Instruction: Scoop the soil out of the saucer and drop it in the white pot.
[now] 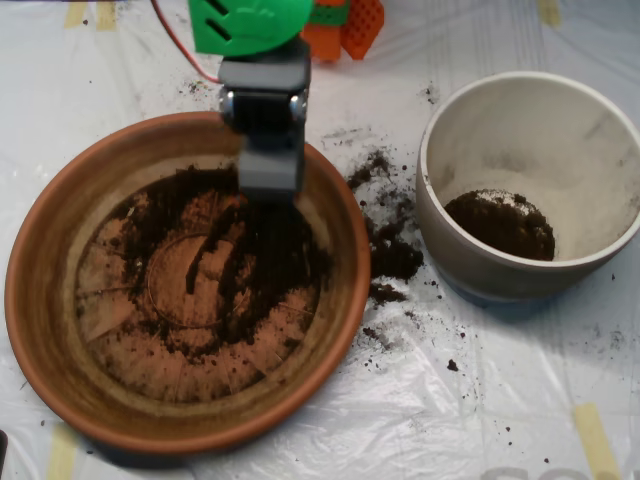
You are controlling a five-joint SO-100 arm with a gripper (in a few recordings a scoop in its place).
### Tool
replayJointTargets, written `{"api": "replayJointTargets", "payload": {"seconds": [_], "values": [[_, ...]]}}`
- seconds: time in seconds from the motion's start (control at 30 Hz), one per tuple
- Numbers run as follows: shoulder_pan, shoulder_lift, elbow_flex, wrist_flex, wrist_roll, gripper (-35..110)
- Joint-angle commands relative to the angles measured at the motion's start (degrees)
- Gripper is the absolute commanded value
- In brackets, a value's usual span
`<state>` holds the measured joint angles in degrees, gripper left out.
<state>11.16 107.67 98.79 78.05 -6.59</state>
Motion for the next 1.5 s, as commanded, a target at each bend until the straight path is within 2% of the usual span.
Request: {"api": "replayJointTargets", "payload": {"seconds": [0.0,0.2,0.47,0.67,0.77,0.87,1.03,1.47], "values": [[-5.45,8.35,-8.26,3.87,-1.23,-1],[-16.79,5.89,-22.59,11.69,-1.85,-1],[-30.59,-10.02,-43.07,18.28,-2.37,-1],[-37.44,-14.59,-44.21,17.49,-4.39,1],[-39.02,-14.77,-42.01,17.58,-5.36,28],[-39.2,-12.13,-36.74,15.21,-5.62,37],[-39.11,-9.67,-31.99,13.36,-5.89,40],[-38.23,-9.14,-34.01,14.77,-4.92,41]]}}
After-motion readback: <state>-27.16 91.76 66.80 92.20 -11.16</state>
